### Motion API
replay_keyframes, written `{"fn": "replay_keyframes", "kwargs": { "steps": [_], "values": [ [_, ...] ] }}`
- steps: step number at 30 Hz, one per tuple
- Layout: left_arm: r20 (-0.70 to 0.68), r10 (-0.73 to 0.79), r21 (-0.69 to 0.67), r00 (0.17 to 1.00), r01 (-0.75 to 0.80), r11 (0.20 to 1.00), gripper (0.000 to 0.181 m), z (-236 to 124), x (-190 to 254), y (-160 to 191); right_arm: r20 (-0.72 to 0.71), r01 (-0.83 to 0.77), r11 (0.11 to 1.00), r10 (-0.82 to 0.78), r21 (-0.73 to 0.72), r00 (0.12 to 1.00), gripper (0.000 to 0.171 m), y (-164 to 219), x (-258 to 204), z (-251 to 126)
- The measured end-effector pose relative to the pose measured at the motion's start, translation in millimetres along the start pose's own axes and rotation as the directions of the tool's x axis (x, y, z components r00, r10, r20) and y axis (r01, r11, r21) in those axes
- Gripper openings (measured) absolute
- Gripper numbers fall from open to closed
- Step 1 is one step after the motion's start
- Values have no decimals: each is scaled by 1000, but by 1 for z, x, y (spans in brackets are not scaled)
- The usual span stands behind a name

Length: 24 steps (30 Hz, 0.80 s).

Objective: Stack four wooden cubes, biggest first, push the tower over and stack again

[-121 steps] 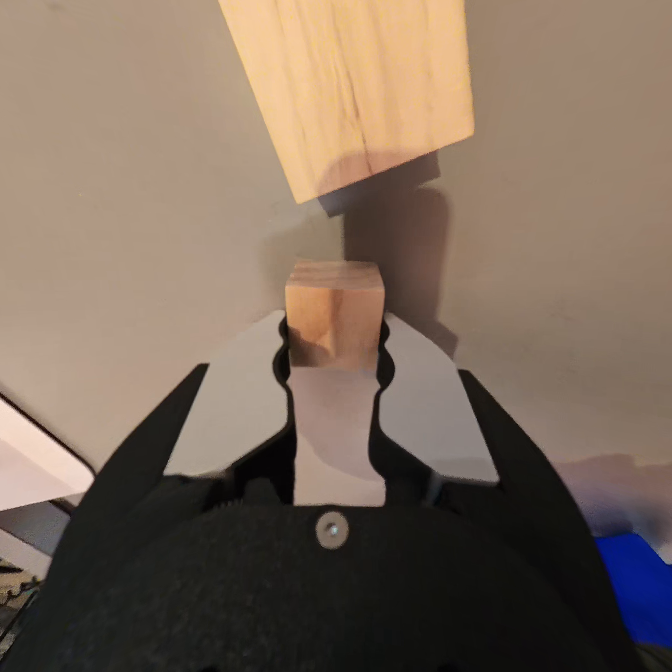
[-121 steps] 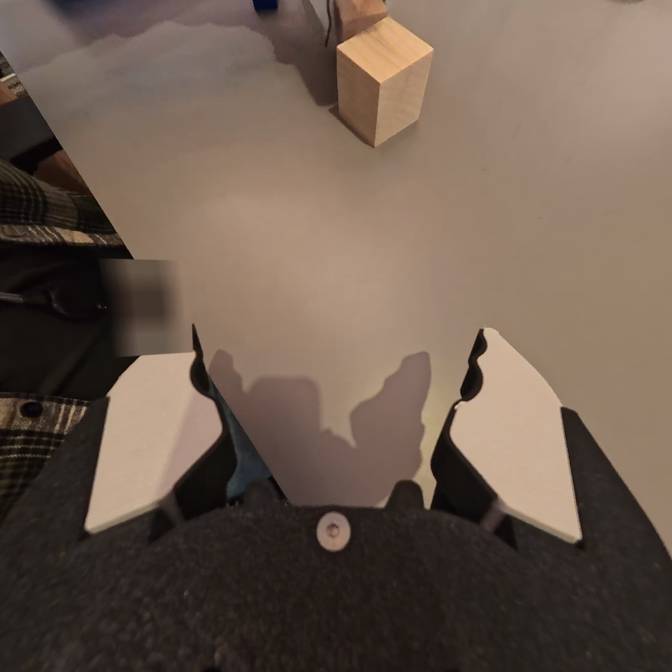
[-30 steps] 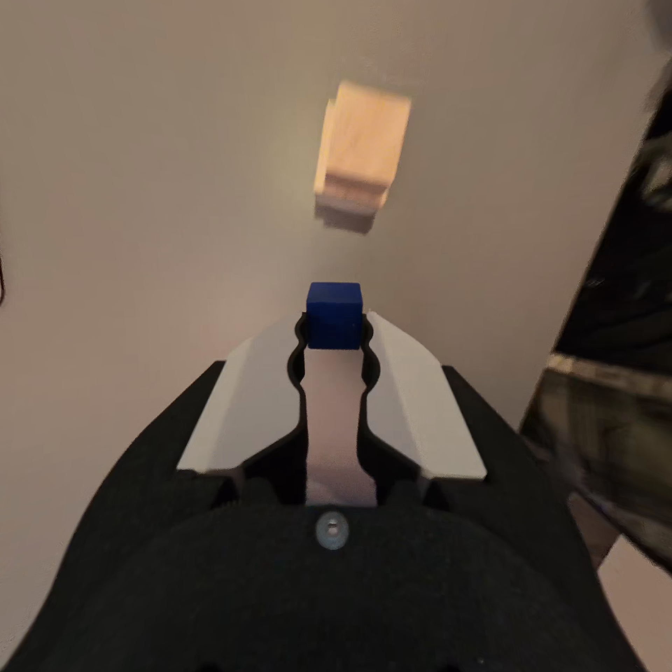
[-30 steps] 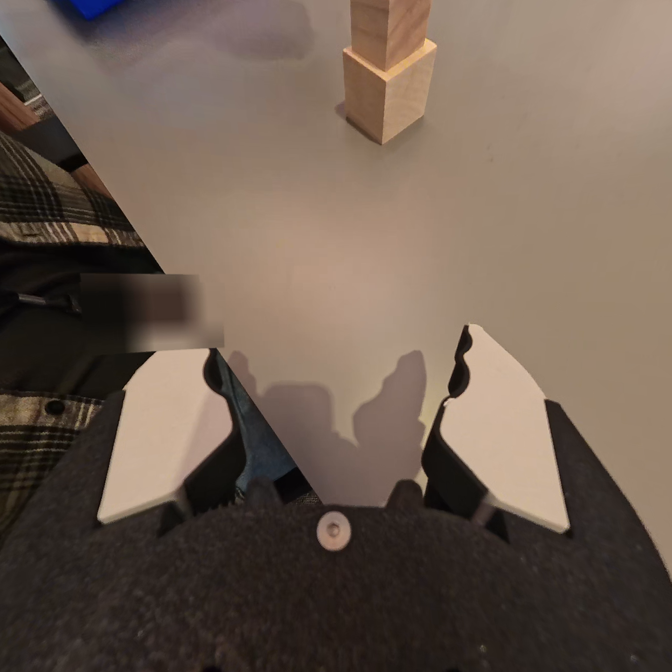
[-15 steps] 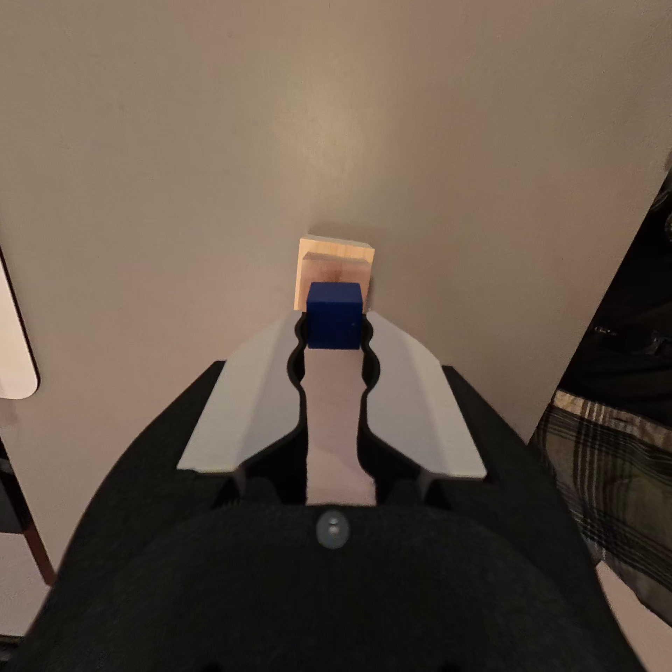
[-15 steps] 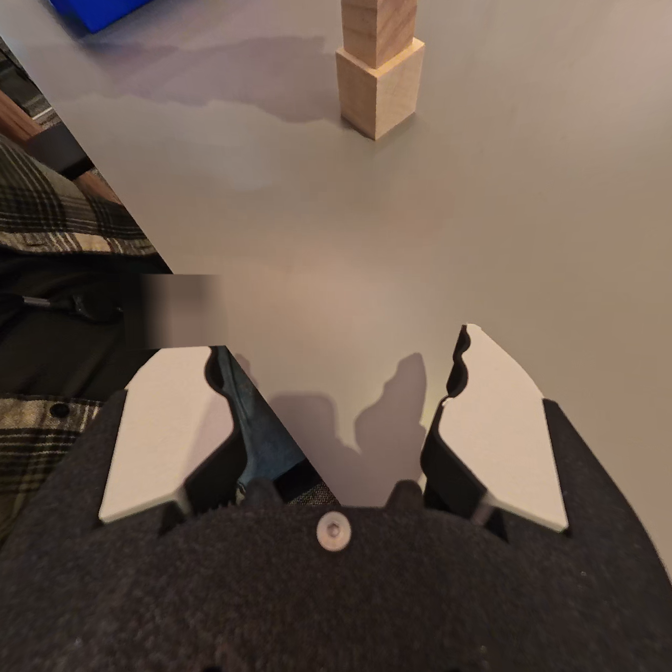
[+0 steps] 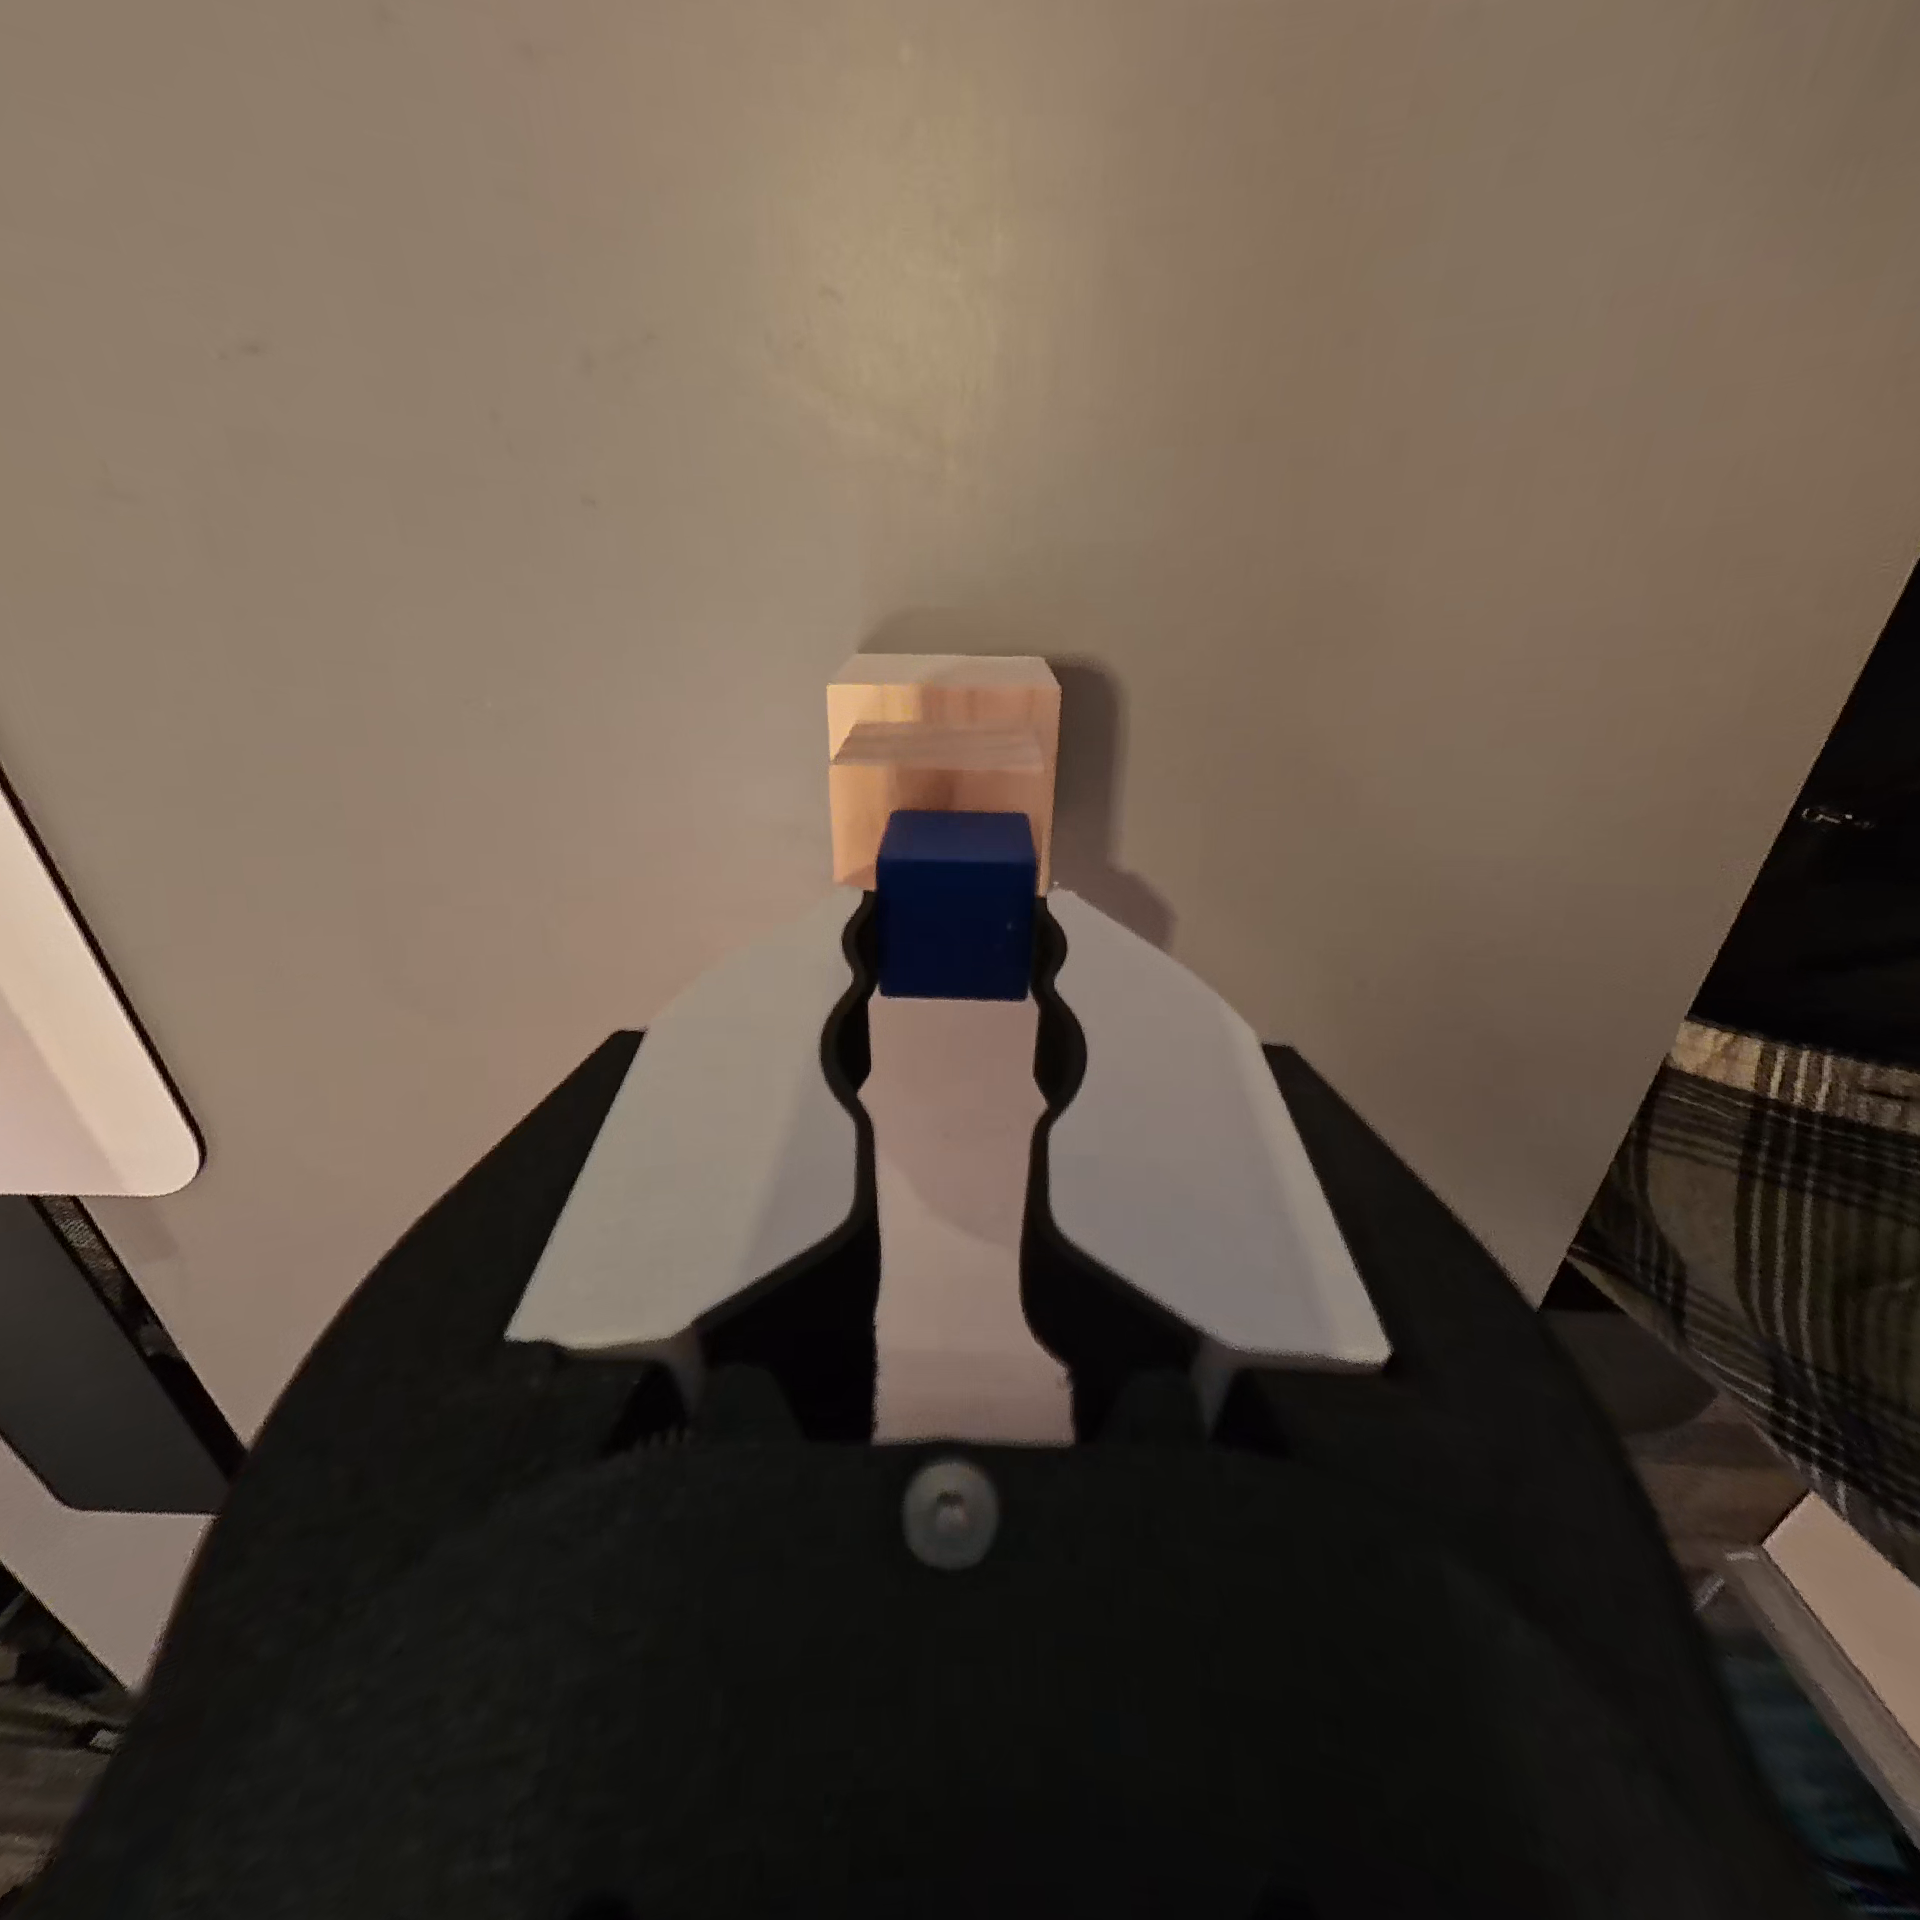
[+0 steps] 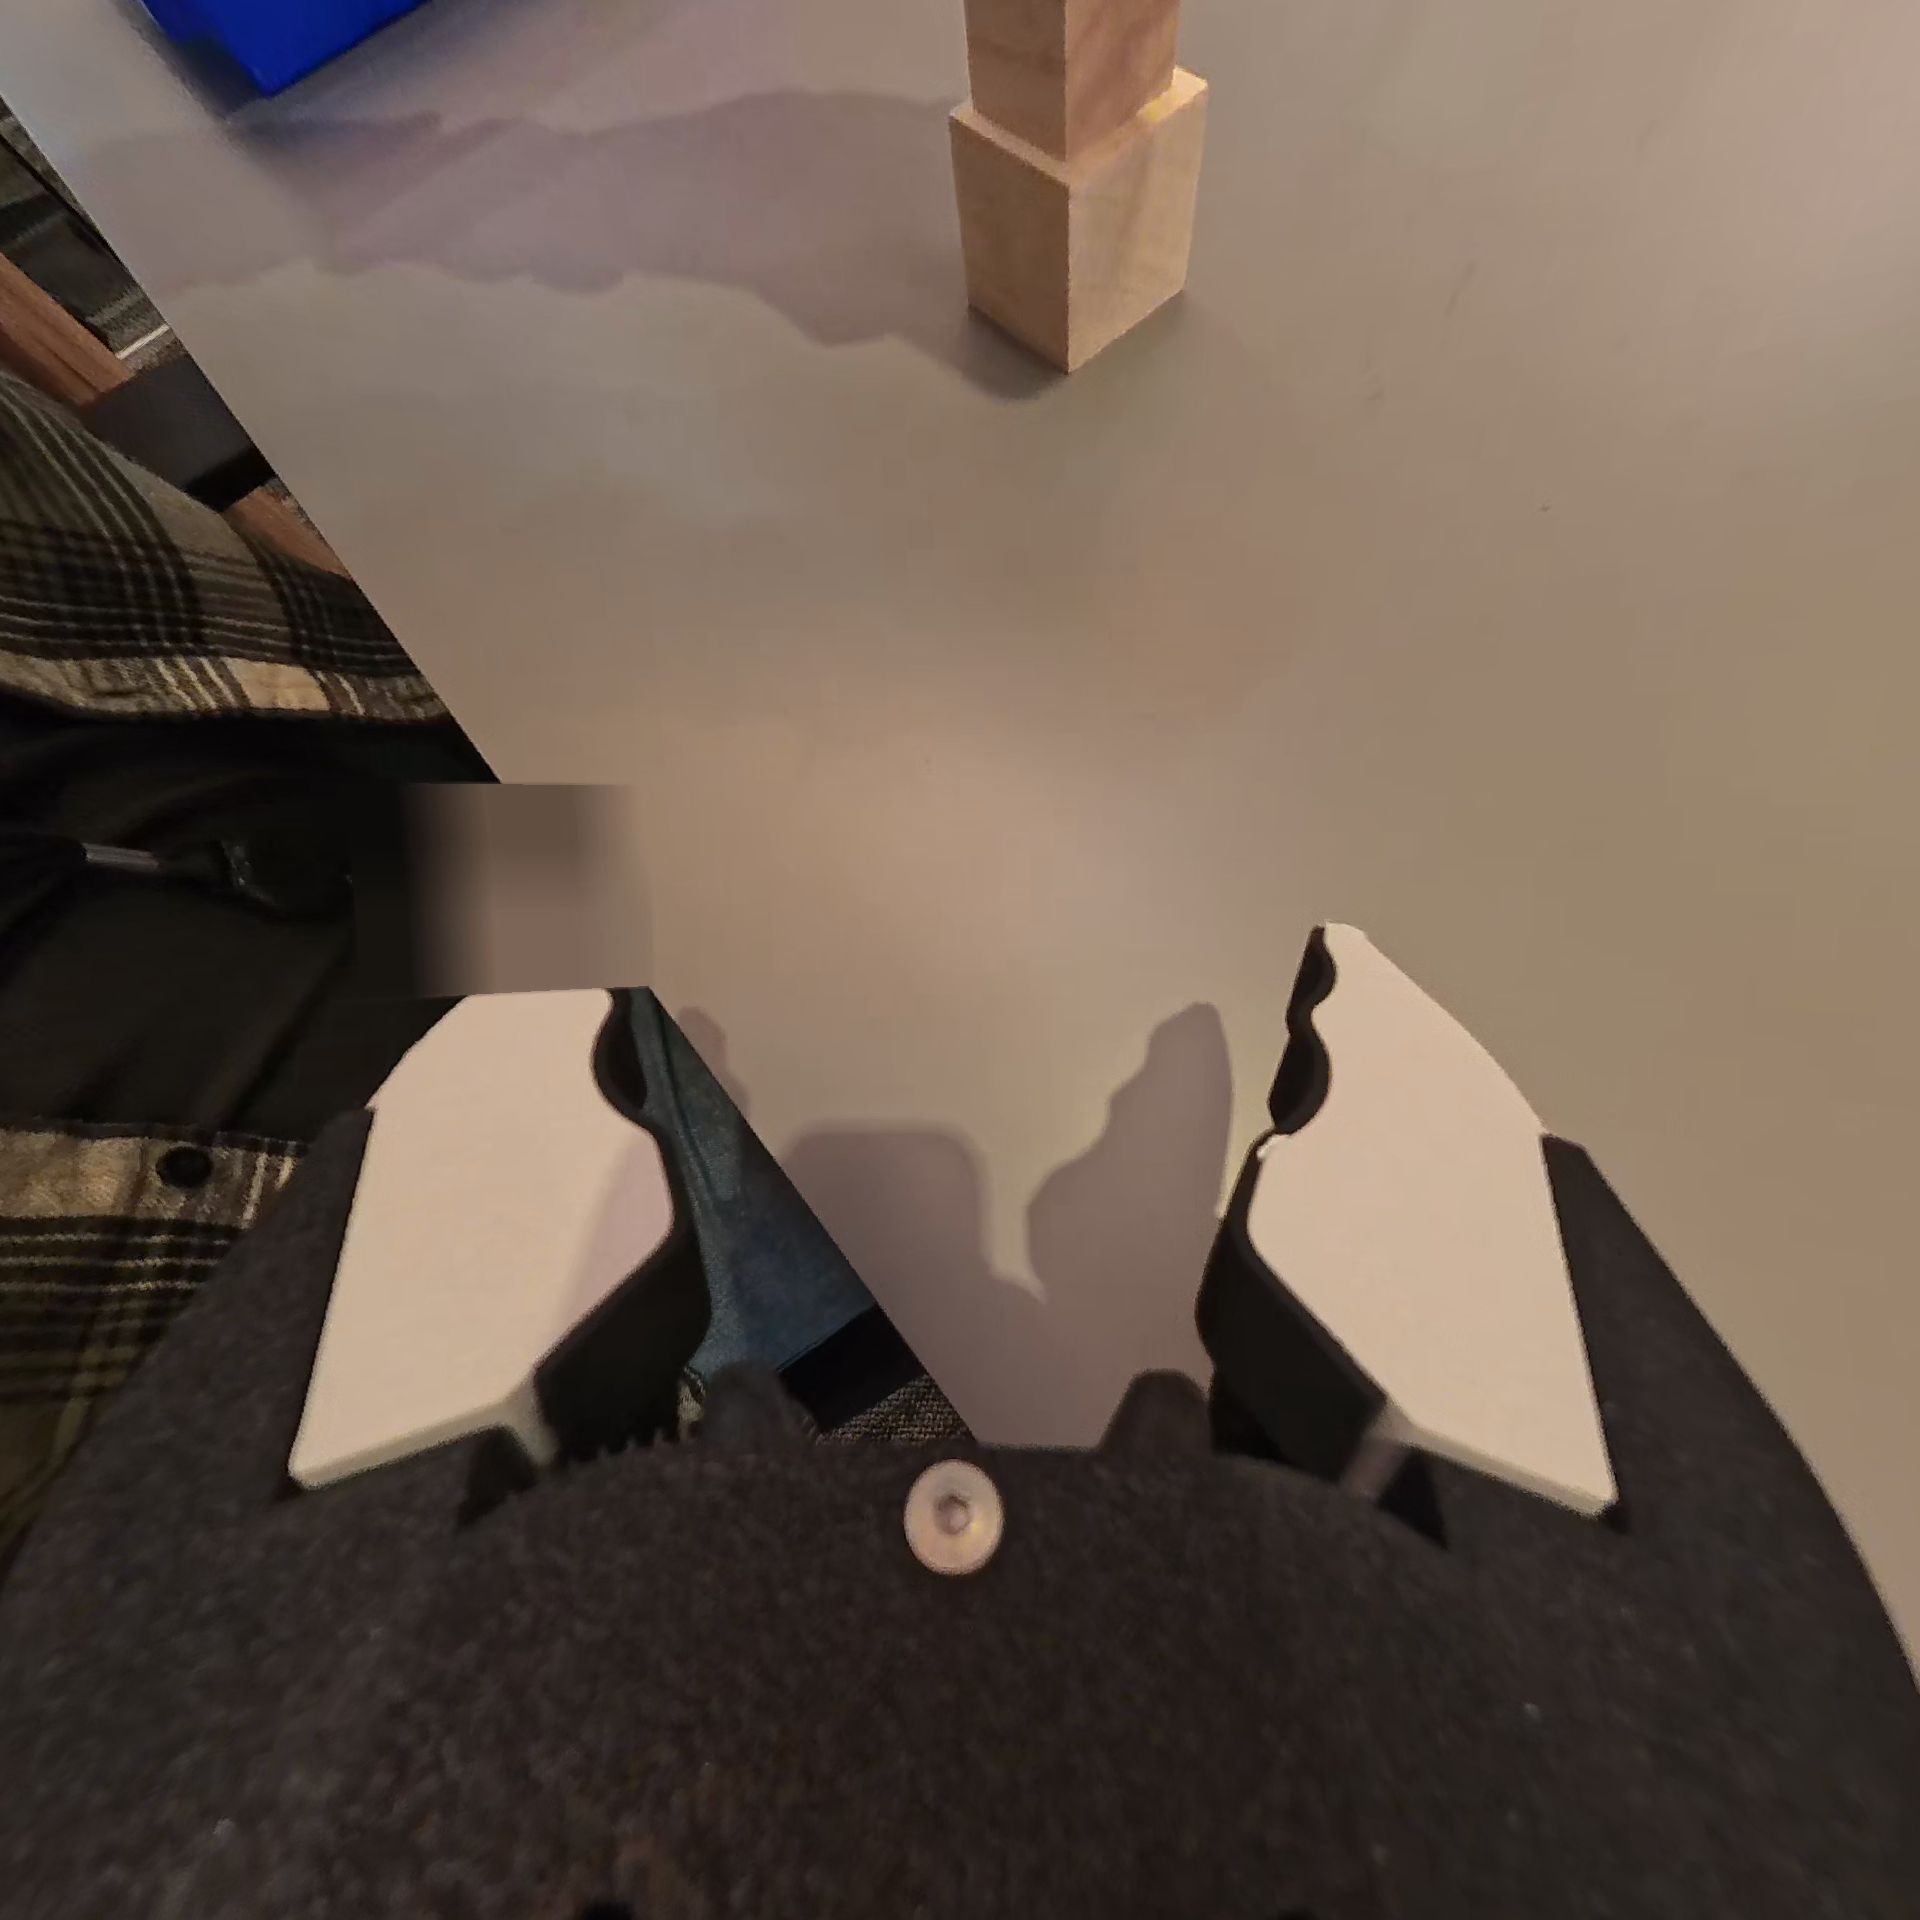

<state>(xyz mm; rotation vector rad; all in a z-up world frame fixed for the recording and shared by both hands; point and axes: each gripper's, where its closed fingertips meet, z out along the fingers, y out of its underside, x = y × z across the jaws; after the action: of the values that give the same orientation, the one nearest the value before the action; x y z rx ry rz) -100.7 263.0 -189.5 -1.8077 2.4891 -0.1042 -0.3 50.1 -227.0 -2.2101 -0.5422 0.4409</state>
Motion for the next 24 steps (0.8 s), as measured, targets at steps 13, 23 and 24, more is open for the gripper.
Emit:
{"fn": "replay_keyframes", "kwargs": {
  "steps": [13,23,24],
  "values": [
    [126,70,13,990,-73,997,69,-29,-25,87,0,5,1000,-5,21,1000,122,1,0,-1],
    [27,102,-468,994,-77,880,68,17,-23,285,27,10,1000,-10,16,1000,122,-2,-4,13],
    [14,103,-486,995,-84,870,67,19,-21,292,26,13,1000,-13,11,1000,122,-2,-5,14]
  ]
}}
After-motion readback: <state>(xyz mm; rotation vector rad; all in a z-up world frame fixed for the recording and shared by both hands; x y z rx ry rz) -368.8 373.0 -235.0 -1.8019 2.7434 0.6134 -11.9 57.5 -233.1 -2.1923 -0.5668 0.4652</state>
